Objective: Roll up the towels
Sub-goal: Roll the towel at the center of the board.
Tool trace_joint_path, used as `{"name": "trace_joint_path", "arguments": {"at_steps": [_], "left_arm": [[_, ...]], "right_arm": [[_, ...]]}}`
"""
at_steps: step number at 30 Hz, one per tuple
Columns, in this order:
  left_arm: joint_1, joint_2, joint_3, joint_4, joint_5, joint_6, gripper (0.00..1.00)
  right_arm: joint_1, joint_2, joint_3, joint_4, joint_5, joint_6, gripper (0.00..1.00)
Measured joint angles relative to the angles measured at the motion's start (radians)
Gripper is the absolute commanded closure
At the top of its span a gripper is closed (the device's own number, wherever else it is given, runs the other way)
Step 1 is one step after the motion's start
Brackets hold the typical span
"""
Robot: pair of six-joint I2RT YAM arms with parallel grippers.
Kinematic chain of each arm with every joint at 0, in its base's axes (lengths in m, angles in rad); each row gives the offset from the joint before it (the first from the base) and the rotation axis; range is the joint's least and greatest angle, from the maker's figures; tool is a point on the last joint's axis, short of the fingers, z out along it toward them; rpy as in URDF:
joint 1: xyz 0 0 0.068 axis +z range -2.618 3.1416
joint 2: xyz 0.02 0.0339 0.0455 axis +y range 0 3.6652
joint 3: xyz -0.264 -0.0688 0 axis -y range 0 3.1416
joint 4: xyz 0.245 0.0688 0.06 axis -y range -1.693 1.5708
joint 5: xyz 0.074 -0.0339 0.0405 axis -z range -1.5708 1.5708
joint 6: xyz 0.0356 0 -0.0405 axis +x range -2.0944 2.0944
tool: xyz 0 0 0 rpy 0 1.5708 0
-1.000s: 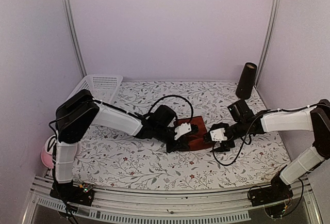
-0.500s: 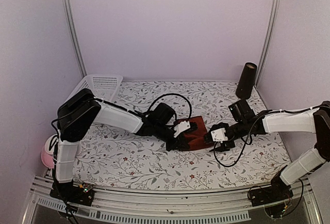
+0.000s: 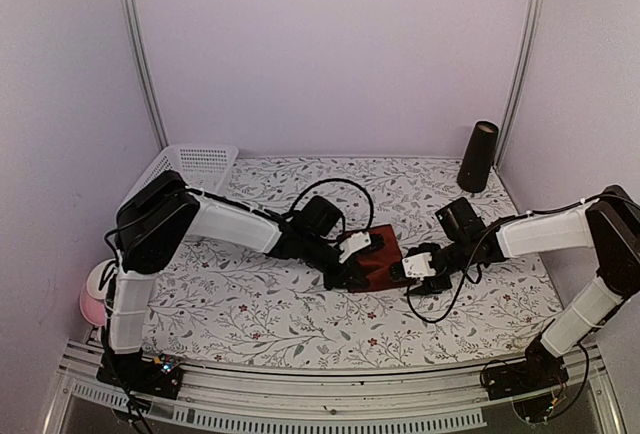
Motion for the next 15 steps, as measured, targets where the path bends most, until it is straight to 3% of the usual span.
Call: {"name": "trace_joint_path", "arguments": {"at_steps": [5,10,15], "left_arm": [[0.014,0.015,0.021,-0.02,0.039,-0.006,0.87],[0.027,0.018,0.021,-0.021,0.07,-0.019,0.81],[0.036,0.018,0.021,-0.028,0.086,-0.021,0.61]], "right_arm": [[0.016,0.042,0.002,0.038,0.032,0.011,0.51],[0.025,0.076,0.021,0.079,0.063,0.031,0.68],[0.026,0.098,0.046,0.082,0.071,0.055,0.85]]}}
